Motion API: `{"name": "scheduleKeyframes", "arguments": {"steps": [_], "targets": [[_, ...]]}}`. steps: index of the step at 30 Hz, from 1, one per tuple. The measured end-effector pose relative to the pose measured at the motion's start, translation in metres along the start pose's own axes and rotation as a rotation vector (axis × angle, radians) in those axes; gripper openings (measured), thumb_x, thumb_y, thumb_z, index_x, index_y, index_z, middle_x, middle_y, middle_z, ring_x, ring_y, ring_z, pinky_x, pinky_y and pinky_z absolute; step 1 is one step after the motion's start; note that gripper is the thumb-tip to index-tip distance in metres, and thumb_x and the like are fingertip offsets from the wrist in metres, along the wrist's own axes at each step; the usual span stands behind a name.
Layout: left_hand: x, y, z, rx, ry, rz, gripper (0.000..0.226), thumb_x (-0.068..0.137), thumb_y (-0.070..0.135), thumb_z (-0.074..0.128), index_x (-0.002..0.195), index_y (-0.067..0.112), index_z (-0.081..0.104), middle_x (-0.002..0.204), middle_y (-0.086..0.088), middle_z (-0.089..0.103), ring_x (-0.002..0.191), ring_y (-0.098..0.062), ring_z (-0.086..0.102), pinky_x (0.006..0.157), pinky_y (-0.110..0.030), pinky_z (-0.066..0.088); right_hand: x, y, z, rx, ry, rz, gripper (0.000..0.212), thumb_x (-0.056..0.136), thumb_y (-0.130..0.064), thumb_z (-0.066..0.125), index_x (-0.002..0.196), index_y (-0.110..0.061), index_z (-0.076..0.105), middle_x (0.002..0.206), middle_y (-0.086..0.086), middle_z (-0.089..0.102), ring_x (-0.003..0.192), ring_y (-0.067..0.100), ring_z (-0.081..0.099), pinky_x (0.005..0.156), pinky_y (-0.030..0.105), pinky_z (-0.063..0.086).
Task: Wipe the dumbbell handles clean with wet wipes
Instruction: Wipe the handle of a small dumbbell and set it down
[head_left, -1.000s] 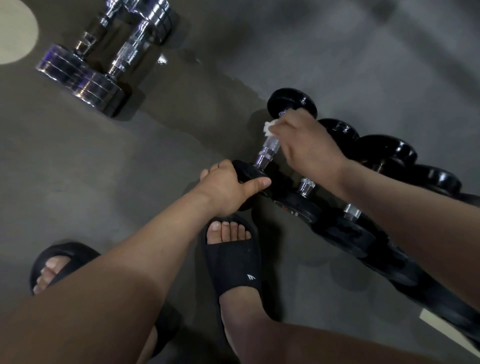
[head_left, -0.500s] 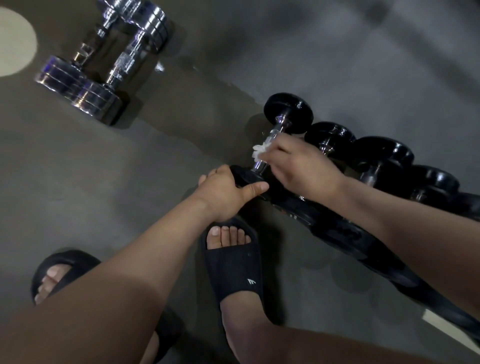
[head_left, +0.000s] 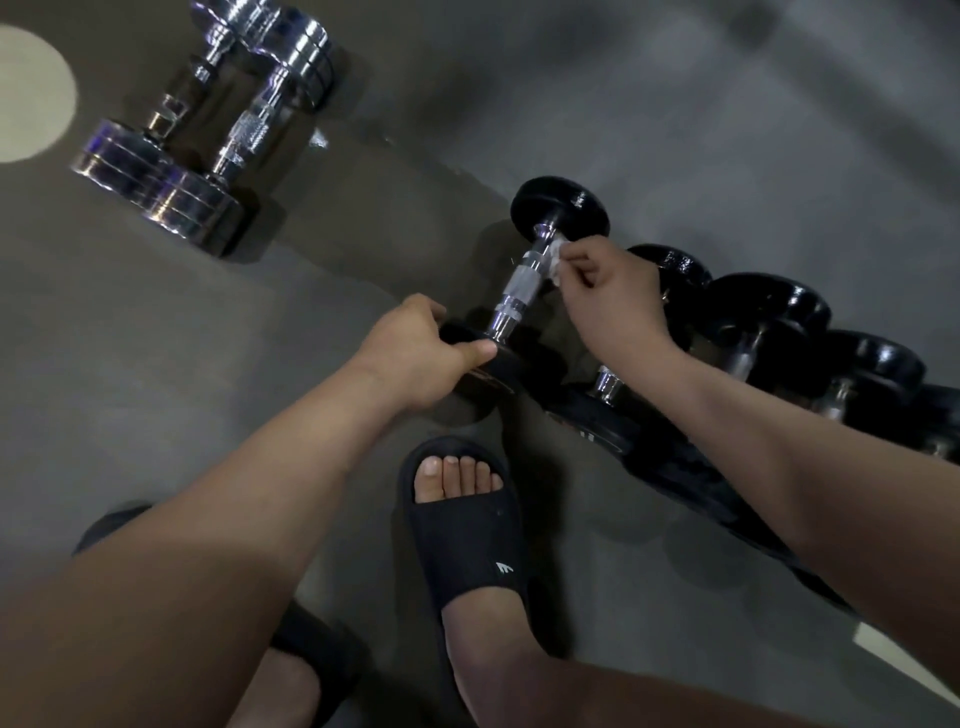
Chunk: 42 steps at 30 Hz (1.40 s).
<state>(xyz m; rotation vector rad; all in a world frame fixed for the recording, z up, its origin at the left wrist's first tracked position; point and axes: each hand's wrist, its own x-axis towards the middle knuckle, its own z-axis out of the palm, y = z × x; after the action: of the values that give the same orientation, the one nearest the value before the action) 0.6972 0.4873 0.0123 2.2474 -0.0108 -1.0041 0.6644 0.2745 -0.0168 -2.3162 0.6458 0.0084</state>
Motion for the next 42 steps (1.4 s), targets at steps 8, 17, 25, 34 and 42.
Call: {"name": "scheduleKeyframes", "arguments": {"steps": [8,17,25,34,42], "targets": [[0.004,0.003,-0.021,-0.065,-0.031,-0.075,0.043,0.106,0.031,0.042,0.133,0.000,0.056,0.137,-0.022,0.057,0.127,-0.035,0.052,0.096,-0.035,0.042,0.014,-0.027,0.030,0.745,-0.061,0.431,0.011,0.093,-0.010,0.069,0.095,-0.020,0.064,0.106,0.003,0.071,0.100,0.018,0.070,0.078,0.024,0.059],[0.009,-0.004,-0.015,0.121,-0.006,0.009,0.050,0.101,0.049,0.049,0.115,0.001,0.053,0.116,-0.018,0.060,0.094,-0.028,0.051,0.075,-0.029,0.032,0.033,-0.034,0.049,0.984,-0.141,0.733,0.028,0.096,0.004,0.051,0.120,-0.003,0.062,0.111,0.012,0.067,0.095,0.017,0.064,0.059,0.019,0.055],[0.012,-0.006,-0.014,0.148,0.003,0.028,0.047,0.099,0.049,0.052,0.109,0.002,0.054,0.110,-0.019,0.062,0.094,-0.032,0.056,0.075,-0.032,0.036,0.013,-0.042,0.039,0.831,-0.225,0.725,0.013,0.098,-0.006,0.059,0.106,-0.014,0.064,0.084,-0.001,0.063,0.076,0.008,0.059,0.068,0.019,0.051],[0.010,-0.009,-0.011,0.146,0.031,0.064,0.047,0.098,0.052,0.053,0.106,0.005,0.054,0.103,-0.013,0.059,0.086,-0.026,0.051,0.073,-0.031,0.036,0.016,-0.049,0.037,-0.144,0.037,-0.143,0.024,0.100,-0.031,0.058,0.104,-0.017,0.077,0.089,0.003,0.063,0.077,0.019,0.058,0.070,0.029,0.042],[0.013,-0.015,-0.016,0.076,0.025,0.061,0.040,0.100,0.048,0.050,0.102,0.009,0.055,0.098,-0.008,0.058,0.093,-0.027,0.053,0.074,-0.029,0.033,0.004,-0.032,0.030,0.199,-0.076,0.170,0.011,0.093,-0.029,0.069,0.086,-0.025,0.062,0.094,-0.005,0.070,0.090,0.013,0.068,0.088,0.037,0.057]]}}
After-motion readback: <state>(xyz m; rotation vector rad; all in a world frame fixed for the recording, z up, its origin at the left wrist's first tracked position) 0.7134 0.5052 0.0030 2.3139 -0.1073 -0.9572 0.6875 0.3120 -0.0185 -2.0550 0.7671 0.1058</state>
